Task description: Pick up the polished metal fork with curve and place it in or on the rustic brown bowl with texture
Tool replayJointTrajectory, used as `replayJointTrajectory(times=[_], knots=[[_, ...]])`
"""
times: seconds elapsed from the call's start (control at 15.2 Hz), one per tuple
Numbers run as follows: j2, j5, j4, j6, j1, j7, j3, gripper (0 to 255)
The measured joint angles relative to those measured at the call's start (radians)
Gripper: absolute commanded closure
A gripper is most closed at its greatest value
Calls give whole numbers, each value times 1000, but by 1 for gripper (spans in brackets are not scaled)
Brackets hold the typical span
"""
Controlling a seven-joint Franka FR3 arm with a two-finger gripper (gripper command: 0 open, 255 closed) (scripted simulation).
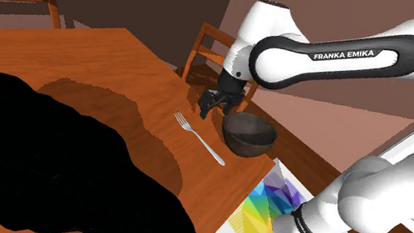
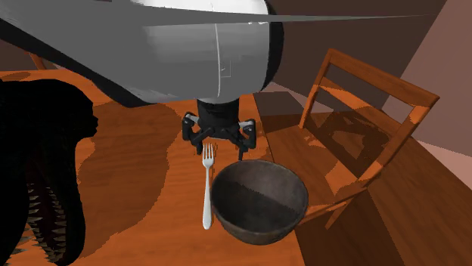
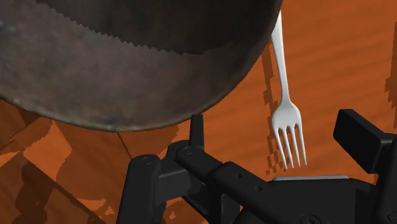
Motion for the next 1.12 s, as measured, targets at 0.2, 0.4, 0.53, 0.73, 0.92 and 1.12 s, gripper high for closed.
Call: replayJointTrajectory(times=[0.2, 0.4, 0.53, 0.73, 0.92, 1.12], knots=[[101, -36, 32, 88, 4, 68, 44, 0], [177, -71, 65, 138, 5, 118, 68, 0], [201, -81, 63, 164, 3, 125, 71, 0], [234, -95, 52, 207, 2, 137, 74, 0], [258, -106, 42, 240, 2, 147, 76, 0], [261, -107, 41, 244, 2, 148, 76, 0]])
